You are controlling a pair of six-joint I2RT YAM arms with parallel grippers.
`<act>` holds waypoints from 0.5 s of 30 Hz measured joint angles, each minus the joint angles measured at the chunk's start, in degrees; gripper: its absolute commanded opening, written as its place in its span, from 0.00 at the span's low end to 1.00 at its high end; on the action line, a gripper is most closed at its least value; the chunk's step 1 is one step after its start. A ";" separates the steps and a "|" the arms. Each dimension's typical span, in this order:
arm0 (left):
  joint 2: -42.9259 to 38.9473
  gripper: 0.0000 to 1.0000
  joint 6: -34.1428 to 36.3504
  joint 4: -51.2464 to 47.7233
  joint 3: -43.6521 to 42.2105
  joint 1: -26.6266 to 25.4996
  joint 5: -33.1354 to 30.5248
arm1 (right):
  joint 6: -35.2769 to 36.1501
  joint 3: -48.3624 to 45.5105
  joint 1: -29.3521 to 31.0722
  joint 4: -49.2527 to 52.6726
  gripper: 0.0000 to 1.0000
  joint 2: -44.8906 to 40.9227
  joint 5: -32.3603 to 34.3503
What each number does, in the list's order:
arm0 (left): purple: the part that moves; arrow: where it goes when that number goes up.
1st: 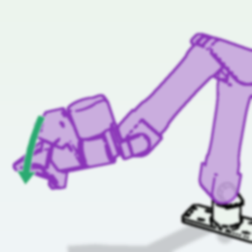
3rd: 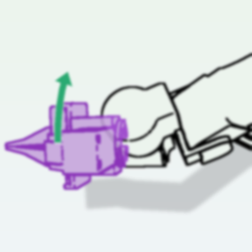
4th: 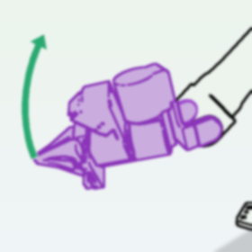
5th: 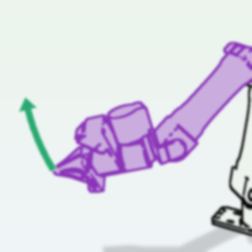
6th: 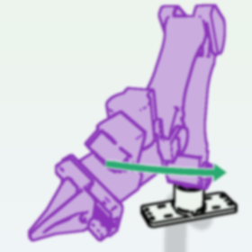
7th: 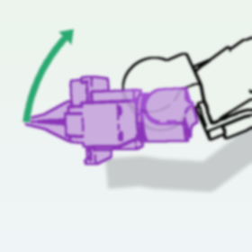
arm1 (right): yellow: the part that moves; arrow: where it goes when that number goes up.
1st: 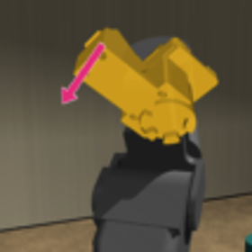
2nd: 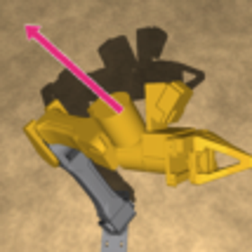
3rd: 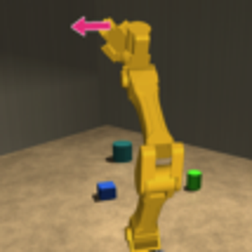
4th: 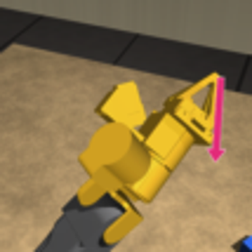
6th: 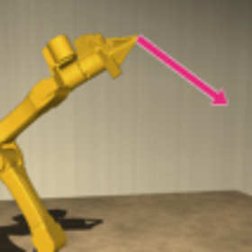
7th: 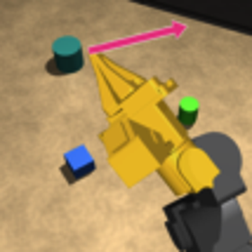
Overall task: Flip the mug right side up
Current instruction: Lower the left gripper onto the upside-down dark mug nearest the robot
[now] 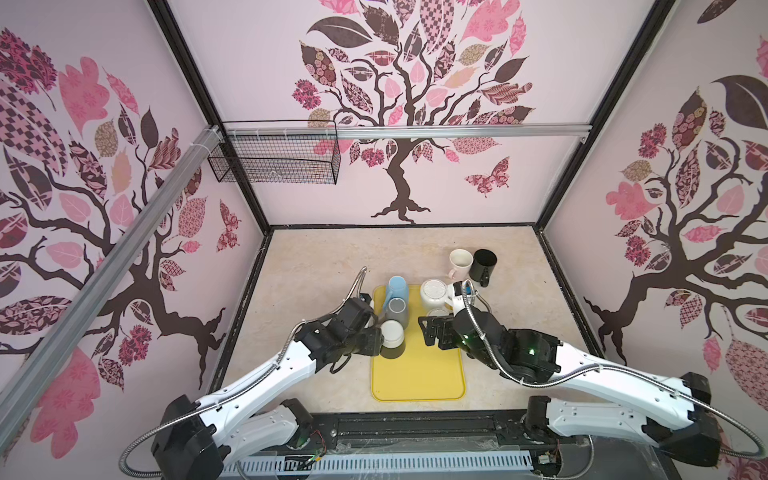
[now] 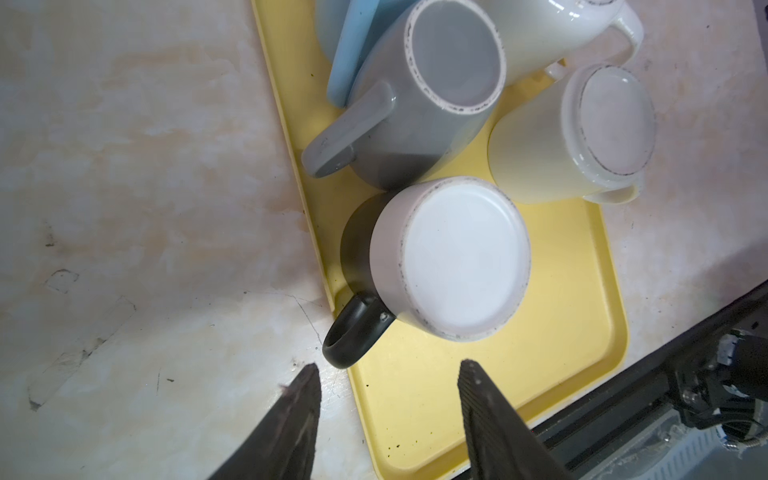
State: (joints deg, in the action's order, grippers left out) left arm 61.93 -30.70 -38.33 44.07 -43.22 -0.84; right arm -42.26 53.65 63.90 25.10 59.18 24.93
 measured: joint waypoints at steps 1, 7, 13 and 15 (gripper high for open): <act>0.07 0.61 -0.22 0.17 -0.42 0.00 -0.37 | 0.04 -0.13 0.00 0.00 0.97 -0.13 0.00; 2.67 0.62 -0.74 1.95 -1.09 0.00 -0.83 | 0.28 -0.94 0.00 -0.07 0.98 -0.35 0.00; 5.97 0.61 -0.17 6.51 -1.07 -0.11 2.01 | 0.28 -1.79 0.00 -1.01 0.98 -0.37 0.02; 8.07 0.60 0.15 6.56 -1.36 -0.11 2.21 | 0.28 -2.34 0.00 -1.16 0.98 -0.42 0.02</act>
State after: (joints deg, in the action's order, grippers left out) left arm 70.00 -30.55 -31.77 42.72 -43.33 1.37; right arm -41.98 51.31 63.90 23.94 58.76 24.95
